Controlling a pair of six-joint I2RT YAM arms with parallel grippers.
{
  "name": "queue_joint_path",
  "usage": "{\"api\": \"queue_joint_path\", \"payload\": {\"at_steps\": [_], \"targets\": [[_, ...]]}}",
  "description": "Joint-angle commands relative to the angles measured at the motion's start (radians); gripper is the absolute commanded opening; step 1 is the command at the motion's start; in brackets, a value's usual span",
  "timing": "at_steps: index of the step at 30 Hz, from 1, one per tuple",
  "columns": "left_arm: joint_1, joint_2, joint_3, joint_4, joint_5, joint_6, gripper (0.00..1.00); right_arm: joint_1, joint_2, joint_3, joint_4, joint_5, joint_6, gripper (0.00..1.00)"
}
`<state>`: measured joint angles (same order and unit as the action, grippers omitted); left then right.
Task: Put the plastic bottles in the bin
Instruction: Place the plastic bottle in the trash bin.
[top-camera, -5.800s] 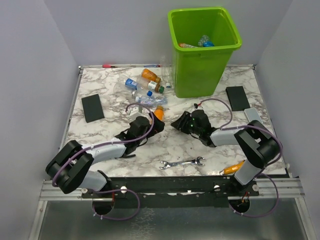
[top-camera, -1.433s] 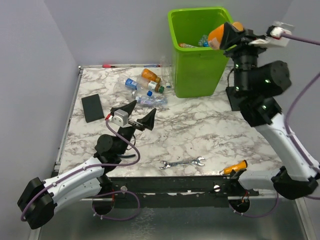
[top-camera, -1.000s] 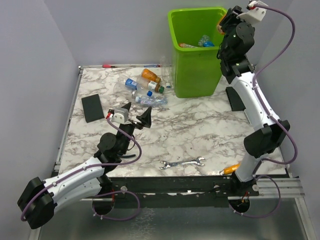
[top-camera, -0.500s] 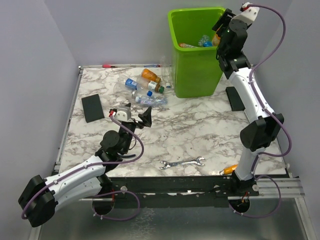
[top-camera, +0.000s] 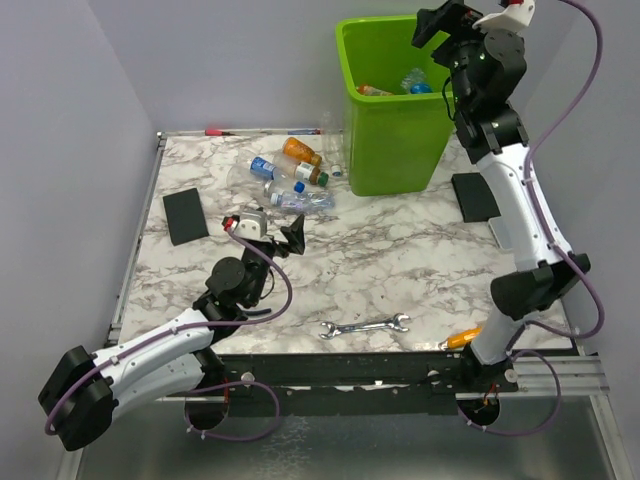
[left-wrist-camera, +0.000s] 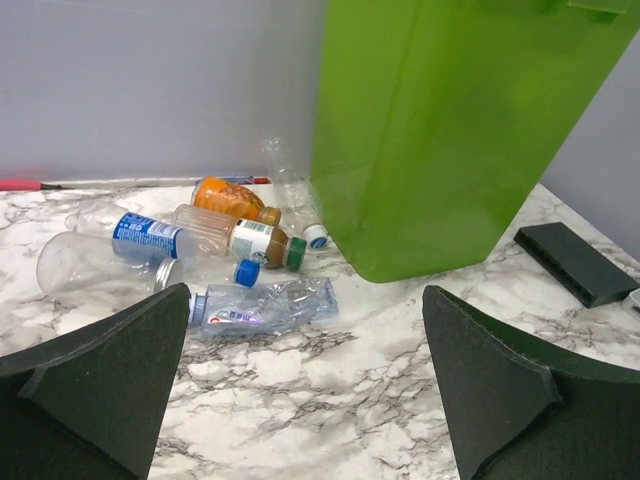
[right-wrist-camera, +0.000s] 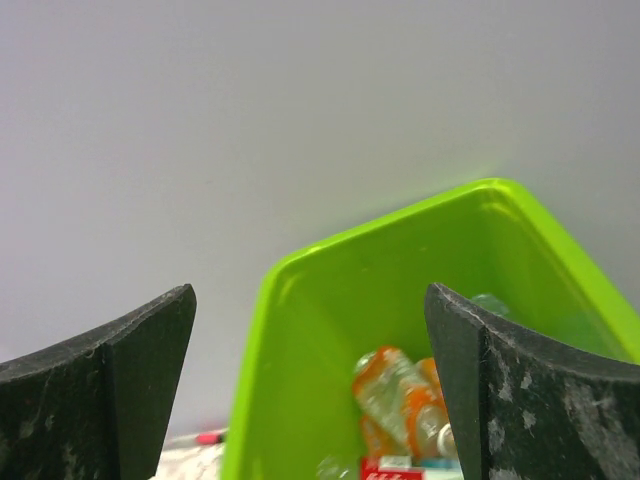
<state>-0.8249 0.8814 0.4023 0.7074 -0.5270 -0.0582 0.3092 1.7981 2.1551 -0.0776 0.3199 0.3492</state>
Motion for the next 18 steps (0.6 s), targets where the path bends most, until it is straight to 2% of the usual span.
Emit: {"api": "queue_joint_path", "payload": {"at_steps": [1, 5, 9, 16, 18], "targets": [[-0.002, 0.012, 0.033, -0.012, -0.044, 0.006, 0.99, 0.089, -0.208, -0.157, 0.033, -0.139, 0.039, 1.00], [-0.003, 0.040, 0.043, -0.030, -0.058, -0.002, 0.99, 0.189, -0.437, -0.482, 0.146, -0.279, 0.012, 1.00], [-0.003, 0.069, 0.060, -0.062, -0.070, 0.001, 0.99, 0.210, -0.653, -0.845, 0.175, -0.375, 0.046, 1.00], [-0.003, 0.086, 0.095, -0.130, -0.099, 0.074, 0.99, 0.211, -1.001, -1.349, 0.159, -0.347, 0.115, 1.00], [0.014, 0.111, 0.128, -0.198, -0.079, 0.020, 0.99, 0.210, -1.046, -1.442, 0.126, -0.339, 0.167, 1.00]]}}
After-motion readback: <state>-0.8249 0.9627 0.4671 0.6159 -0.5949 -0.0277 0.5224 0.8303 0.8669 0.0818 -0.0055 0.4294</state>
